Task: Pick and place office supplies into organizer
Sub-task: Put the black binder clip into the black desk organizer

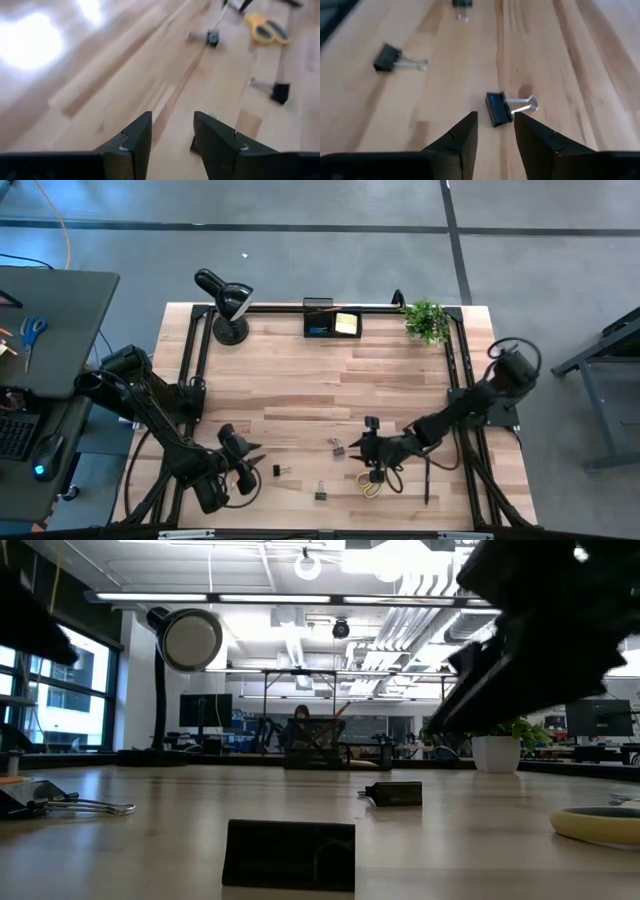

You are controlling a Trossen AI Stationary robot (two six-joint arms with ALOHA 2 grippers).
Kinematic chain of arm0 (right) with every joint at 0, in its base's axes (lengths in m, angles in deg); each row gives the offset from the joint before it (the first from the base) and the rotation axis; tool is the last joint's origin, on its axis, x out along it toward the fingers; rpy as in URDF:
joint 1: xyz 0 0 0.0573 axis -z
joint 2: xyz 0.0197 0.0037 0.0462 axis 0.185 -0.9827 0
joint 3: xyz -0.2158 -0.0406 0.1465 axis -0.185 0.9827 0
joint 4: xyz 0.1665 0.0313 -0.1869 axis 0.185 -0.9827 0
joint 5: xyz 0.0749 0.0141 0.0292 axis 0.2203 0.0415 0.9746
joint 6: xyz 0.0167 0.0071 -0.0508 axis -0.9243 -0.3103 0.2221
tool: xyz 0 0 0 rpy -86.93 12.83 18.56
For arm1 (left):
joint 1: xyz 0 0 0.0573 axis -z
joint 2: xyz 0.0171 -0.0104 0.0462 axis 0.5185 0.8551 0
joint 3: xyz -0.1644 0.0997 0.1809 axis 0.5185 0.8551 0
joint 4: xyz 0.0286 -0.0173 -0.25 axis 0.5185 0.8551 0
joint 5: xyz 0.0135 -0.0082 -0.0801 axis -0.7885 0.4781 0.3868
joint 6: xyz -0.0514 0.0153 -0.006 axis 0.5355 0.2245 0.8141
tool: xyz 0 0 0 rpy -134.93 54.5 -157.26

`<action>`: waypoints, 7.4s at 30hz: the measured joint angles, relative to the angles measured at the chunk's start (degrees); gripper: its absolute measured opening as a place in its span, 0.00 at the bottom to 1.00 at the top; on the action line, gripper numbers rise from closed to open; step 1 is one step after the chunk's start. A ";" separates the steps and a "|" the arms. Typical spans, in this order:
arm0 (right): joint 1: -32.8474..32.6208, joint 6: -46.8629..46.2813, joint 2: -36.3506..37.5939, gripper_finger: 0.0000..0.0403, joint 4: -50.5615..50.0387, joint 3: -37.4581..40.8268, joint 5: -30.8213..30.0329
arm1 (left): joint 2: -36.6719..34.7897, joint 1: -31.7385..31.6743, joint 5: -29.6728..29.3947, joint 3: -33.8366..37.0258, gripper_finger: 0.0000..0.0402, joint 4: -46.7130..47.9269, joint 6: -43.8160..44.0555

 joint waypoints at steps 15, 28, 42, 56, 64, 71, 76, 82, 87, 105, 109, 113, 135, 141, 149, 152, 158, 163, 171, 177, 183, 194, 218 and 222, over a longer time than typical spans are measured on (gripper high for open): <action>3.65 4.80 -9.33 0.49 7.97 -3.39 4.75 | 0.00 -8.98 -0.25 0.00 0.33 -12.64 -22.95; 6.35 6.16 -9.95 0.46 4.25 -4.94 9.60 | 0.00 -9.70 0.86 -0.02 0.33 -16.06 -29.31; 6.56 6.45 -12.40 0.34 5.12 -5.14 9.80 | 0.00 -9.70 1.08 -0.02 0.33 -16.07 -29.29; 6.56 9.34 -8.61 0.20 4.03 -4.83 9.68 | 0.00 -9.70 1.24 -0.02 0.33 -15.56 -29.28; 6.98 12.31 -5.01 0.06 2.34 -4.90 6.56 | 0.02 -9.70 1.24 -0.02 0.33 -15.08 -29.28; 8.69 10.41 -4.17 0.01 0.17 -4.92 13.56 | 0.02 -9.70 1.52 -0.02 0.33 -14.93 -29.28; 7.17 8.63 -4.37 0.04 -3.05 -4.92 13.37 | 0.02 -9.70 1.54 -0.02 0.33 -14.83 -29.28; 7.06 2.55 -4.37 0.11 -3.52 -4.92 6.16 | 0.02 -9.70 1.56 -0.02 0.33 -15.06 -28.82; 6.36 -0.39 -5.08 0.22 0.05 -4.94 7.61 | 0.02 -9.70 1.63 -0.02 0.33 -15.11 -28.82; 4.28 -3.03 -13.15 0.35 5.93 -5.18 8.10 | 0.02 -9.70 1.50 -0.01 0.33 -15.63 -28.81; 4.63 -2.27 -13.12 0.35 5.27 -5.20 7.63 | 0.02 -9.70 1.54 -0.01 0.33 -15.58 -28.82; 5.60 -1.55 -12.95 0.35 3.07 -5.25 8.24 | 0.02 -9.70 1.56 0.00 0.33 -15.56 -28.81; 8.27 -19.59 -5.39 0.35 -17.89 -4.75 -4.85 | 0.02 -9.69 1.89 0.00 0.33 -15.17 -28.80; 5.45 -30.80 -5.55 0.35 -12.11 -4.72 -0.07 | 0.02 -9.70 1.89 -0.02 0.33 -15.21 -28.36; 2.62 -34.12 -5.49 0.42 -9.47 -4.81 -3.83 | 0.02 -9.70 2.11 -0.01 0.33 -15.24 -27.29; 2.53 -33.61 -5.74 0.48 -9.16 -4.82 -5.40 | 0.02 -9.70 2.15 -0.02 0.33 -15.24 -27.29; 2.51 -33.16 -9.09 0.59 -8.35 -6.24 -6.23 | 0.02 -9.69 2.20 0.00 0.33 -15.24 -27.29; 2.47 -31.09 -14.26 0.64 -10.72 -12.28 -9.14 | 0.02 -9.68 2.33 -0.02 0.33 -15.21 -27.29; 1.70 -35.04 -18.10 0.64 -25.42 -21.34 -11.19 | 0.02 -9.68 2.79 0.00 0.33 -15.19 -27.29; 1.59 -40.45 -18.15 0.64 -26.54 -21.84 -11.78 | 0.02 -9.68 3.64 -0.02 0.33 -15.19 -27.29; 1.30 -44.65 -18.16 0.64 -25.52 -21.44 -13.10 | 0.02 -9.70 4.53 0.00 0.33 -15.19 -27.29; 1.31 -43.53 -18.36 0.64 -22.59 -22.03 -13.01 | 1.82 -9.68 5.33 0.00 0.33 -15.51 -27.28; 1.42 -42.96 -18.49 0.64 -23.42 -21.79 -21.93 | 2.25 -9.68 5.78 0.00 0.33 -17.12 -27.31; 1.50 -40.02 -20.81 0.65 -17.98 -21.86 -21.59 | 2.24 -9.68 5.77 0.00 0.33 -17.25 -27.30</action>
